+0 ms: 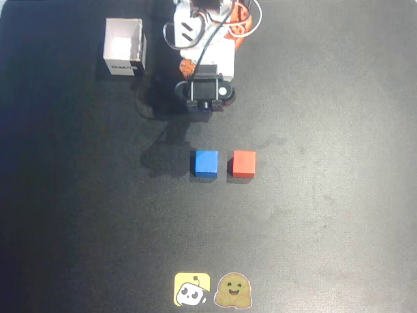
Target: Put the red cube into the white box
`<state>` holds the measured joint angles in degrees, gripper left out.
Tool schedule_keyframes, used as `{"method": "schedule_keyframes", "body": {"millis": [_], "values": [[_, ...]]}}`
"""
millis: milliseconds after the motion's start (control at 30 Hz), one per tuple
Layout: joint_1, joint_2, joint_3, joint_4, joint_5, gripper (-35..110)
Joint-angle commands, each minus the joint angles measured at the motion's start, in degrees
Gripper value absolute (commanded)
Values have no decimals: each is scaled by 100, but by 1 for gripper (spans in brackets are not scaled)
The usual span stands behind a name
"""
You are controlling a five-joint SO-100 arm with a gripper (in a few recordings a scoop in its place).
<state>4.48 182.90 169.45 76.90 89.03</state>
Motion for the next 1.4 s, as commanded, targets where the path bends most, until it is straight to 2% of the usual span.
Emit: {"method": "schedule_keyframes", "body": {"millis": [0, 367, 867, 1367], "values": [[9, 18, -18, 9, -18, 0], [0, 18, -53, -431, -141, 0], [-114, -220, -712, -536, -448, 4], [-1204, -2241, -1134, -1995, 677, 8]]}}
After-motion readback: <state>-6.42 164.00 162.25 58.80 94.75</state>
